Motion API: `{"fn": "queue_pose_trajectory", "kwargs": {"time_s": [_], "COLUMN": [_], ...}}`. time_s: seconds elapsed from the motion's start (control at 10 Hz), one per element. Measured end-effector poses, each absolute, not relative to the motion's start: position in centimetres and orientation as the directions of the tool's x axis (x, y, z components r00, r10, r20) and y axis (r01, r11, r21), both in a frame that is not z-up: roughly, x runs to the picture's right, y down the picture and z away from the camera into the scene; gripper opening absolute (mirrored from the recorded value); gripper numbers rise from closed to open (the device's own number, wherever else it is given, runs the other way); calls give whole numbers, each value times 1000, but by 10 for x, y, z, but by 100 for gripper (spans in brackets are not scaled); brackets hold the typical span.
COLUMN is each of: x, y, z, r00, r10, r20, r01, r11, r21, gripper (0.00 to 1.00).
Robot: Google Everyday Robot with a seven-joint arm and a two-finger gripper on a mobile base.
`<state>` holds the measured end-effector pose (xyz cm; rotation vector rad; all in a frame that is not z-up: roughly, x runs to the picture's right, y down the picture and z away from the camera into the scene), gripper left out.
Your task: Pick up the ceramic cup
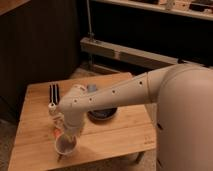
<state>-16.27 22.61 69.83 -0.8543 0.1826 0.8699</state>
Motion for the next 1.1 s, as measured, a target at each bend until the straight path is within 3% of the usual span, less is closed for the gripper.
{"fn": "queue_pose_trajectory", "kwargs": {"time_s": [0.2, 0.3, 0.7, 1.1], "x": [-162, -159, -115, -39], "y": [225, 221, 160, 85], "z": [699, 700, 680, 624], "r00": [657, 651, 580, 449], "r10": [594, 598, 661, 785], "r20": [-463, -467, -476, -427], "r01": [-727, -728, -761, -780], "r11": [337, 319, 231, 111], "r21": [-599, -606, -607, -616], "gripper": [6, 1, 0, 0]}}
